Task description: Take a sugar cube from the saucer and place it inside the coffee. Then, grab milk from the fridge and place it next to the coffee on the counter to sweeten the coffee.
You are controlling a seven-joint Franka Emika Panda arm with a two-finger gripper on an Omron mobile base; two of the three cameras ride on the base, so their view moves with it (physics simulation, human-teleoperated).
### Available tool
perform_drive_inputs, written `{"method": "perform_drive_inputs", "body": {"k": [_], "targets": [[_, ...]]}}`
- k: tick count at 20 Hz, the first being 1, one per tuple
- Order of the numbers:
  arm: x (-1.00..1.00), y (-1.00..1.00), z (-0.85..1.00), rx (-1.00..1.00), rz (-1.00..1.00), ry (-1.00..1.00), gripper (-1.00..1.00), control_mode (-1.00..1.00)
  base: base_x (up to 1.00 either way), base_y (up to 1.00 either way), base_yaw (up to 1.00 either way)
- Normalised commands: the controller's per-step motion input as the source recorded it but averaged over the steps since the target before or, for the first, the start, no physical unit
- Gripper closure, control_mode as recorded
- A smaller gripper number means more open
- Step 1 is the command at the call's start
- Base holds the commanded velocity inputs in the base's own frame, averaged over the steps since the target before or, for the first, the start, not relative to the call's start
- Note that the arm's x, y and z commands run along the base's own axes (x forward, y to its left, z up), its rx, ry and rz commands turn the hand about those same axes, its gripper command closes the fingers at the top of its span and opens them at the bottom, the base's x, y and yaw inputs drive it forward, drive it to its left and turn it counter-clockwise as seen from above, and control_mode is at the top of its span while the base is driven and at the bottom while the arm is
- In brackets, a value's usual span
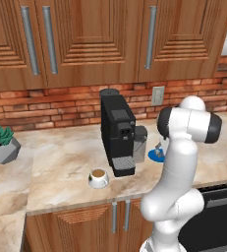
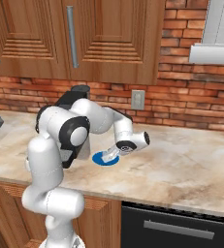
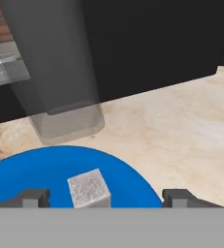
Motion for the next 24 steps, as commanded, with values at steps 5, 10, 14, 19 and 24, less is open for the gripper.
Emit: {"method": "perform_drive_inputs", "body": {"k": [5,10,14,19,24], "targets": [[0.1,0.01,-0.01,0.0,0.0,0.01,1.0,-1.0,0.0,0.0,0.0],[0.01,0.0,0.01,0.0,0.0,0.0,1.0,-1.0,0.0,0.0,0.0],[-0.04,0.0,0.23,0.0,0.0,-0.04,1.0,-1.0,0.0,0.0,0.0],[-0.35,0.02,0.53,0.0,0.0,-0.19,1.0,-1.0,0.0,0.0,0.0],[-0.66,0.18,0.69,-0.03,0.0,-0.33,1.0,-1.0,0.0,0.0,0.0]]}}
